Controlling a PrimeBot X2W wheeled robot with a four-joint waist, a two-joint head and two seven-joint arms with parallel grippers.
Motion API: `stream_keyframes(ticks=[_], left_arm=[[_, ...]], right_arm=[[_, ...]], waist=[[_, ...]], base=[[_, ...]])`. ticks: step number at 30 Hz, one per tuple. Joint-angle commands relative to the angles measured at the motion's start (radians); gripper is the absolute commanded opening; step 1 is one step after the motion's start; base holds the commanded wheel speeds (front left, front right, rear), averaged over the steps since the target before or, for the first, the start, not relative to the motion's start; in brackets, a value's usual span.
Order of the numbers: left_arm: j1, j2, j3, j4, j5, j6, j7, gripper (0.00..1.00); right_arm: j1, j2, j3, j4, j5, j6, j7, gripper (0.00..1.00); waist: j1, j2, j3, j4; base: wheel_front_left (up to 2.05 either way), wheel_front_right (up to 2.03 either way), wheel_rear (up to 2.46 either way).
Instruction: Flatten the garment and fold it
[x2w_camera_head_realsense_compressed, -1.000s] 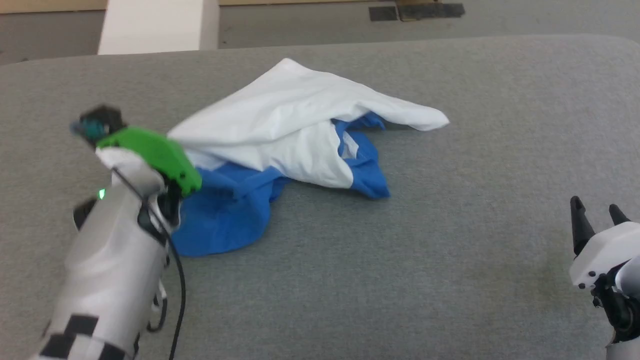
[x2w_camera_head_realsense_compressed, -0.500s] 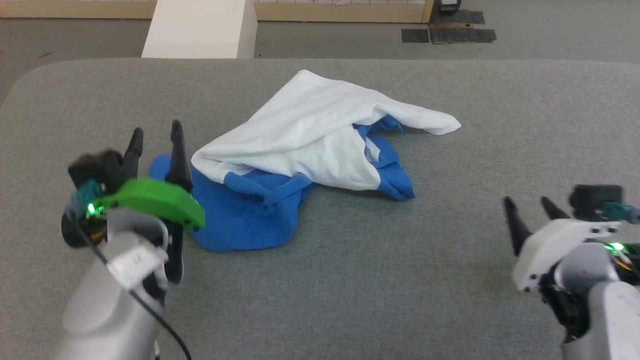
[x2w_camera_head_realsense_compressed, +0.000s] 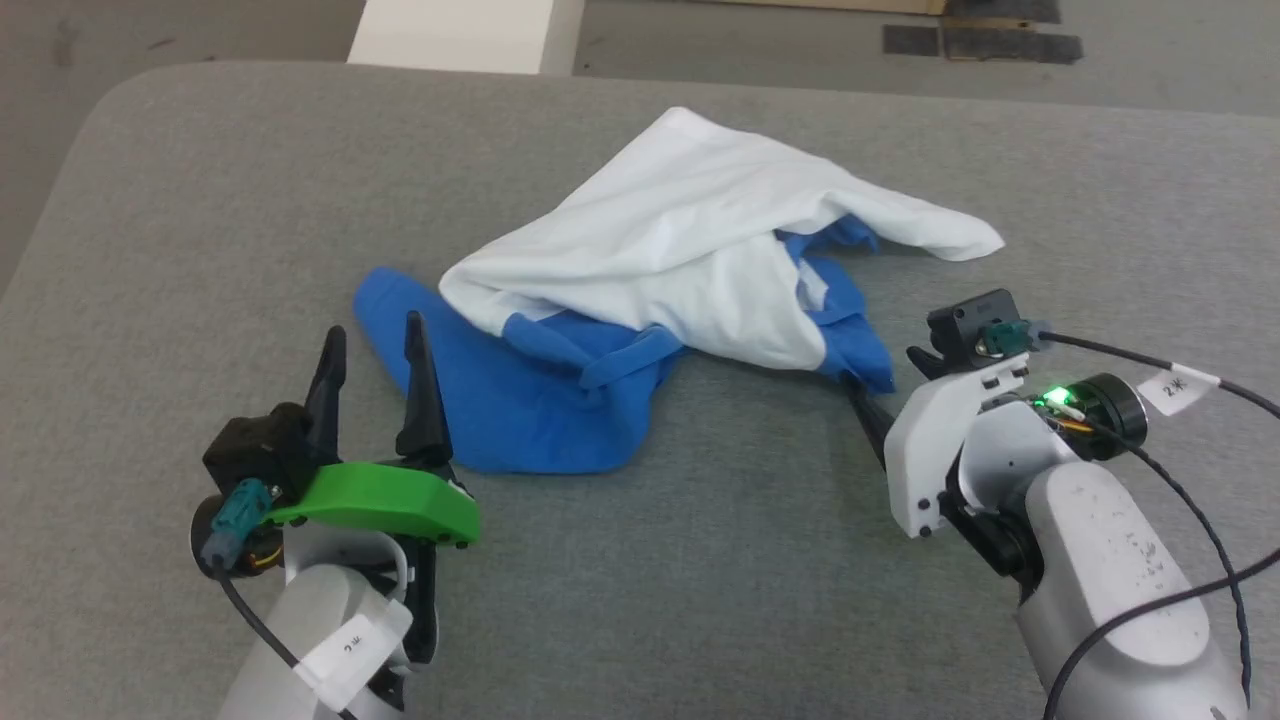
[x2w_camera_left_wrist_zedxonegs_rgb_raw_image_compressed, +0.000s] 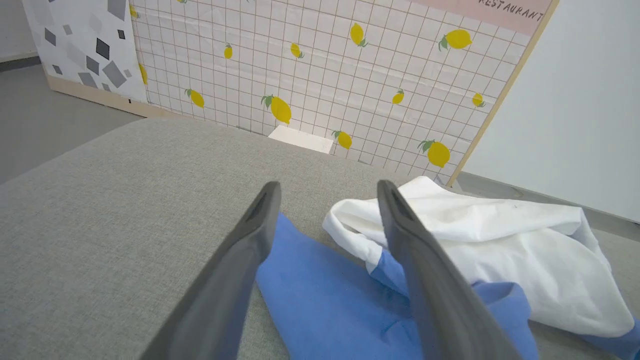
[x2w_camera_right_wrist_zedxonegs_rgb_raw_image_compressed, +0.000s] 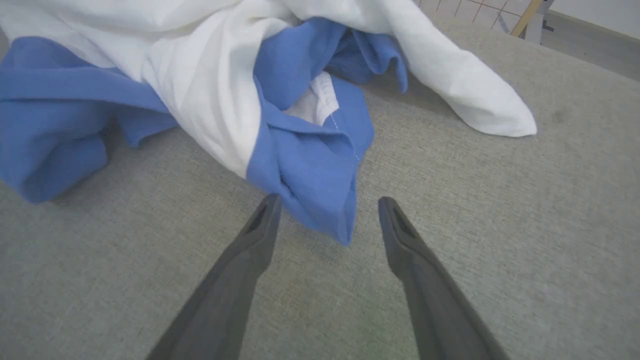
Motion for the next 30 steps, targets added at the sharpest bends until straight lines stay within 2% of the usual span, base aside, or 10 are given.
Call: stream_keyframes(ticks=[1,3,4,5,12,18,24,27,30], left_arm=[[0.009,-0.009,0.01,0.001,0.024,-0.011,-0.004,1.0],[0.012,-0.02,0.019,0.005,0.037,-0.02,-0.004,1.0],[0.012,-0.026,0.026,0.004,0.045,-0.026,-0.004,1.0],[0.013,-0.032,0.033,0.004,0.052,-0.031,-0.004,1.0],[0.019,-0.058,0.063,0.019,0.087,-0.06,-0.004,1.0],[0.015,-0.078,0.075,0.036,0.107,-0.085,-0.004,1.0],[0.019,-0.087,0.073,0.066,0.113,-0.111,-0.004,1.0],[0.022,-0.088,0.063,0.079,0.114,-0.119,-0.004,1.0],[0.023,-0.087,0.058,0.097,0.109,-0.125,0.003,1.0]], right_arm=[[-0.023,-0.006,0.007,0.022,0.0,-0.001,-0.005,1.0],[-0.036,-0.006,0.011,0.05,0.006,-0.001,-0.004,0.97],[-0.043,-0.007,0.015,0.064,0.008,-0.001,-0.006,0.22],[-0.05,-0.008,0.019,0.075,0.01,-0.001,-0.01,0.0],[-0.077,-0.012,0.037,0.107,0.035,-0.001,-0.046,0.0],[-0.05,-0.048,-0.018,0.047,0.076,-0.001,-0.094,0.0],[0.087,-0.121,-0.253,-0.077,0.061,-0.001,-0.054,0.0],[0.162,-0.121,-0.374,-0.126,0.038,-0.001,-0.003,0.0],[0.211,-0.089,-0.445,-0.152,0.02,-0.001,0.044,0.0]], waist=[[0.0,0.0,0.02,0.026],[0.0,0.0,0.021,0.03],[0.0,0.0,0.023,0.032],[0.0,0.0,0.025,0.032],[0.0,0.0,0.027,0.014],[0.0,0.0,0.006,-0.005],[0.0,0.0,-0.022,-0.021],[0.0,0.0,-0.028,-0.029],[0.0,0.0,-0.035,-0.042]], base=[[0.0,0.0,0.0],[0.0,0.0,0.0],[0.0,0.0,0.0],[0.0,0.0,0.0],[0.0,0.0,0.0],[0.0,0.0,0.0],[0.0,0.0,0.0],[0.0,0.0,0.0],[0.0,0.0,0.0]])
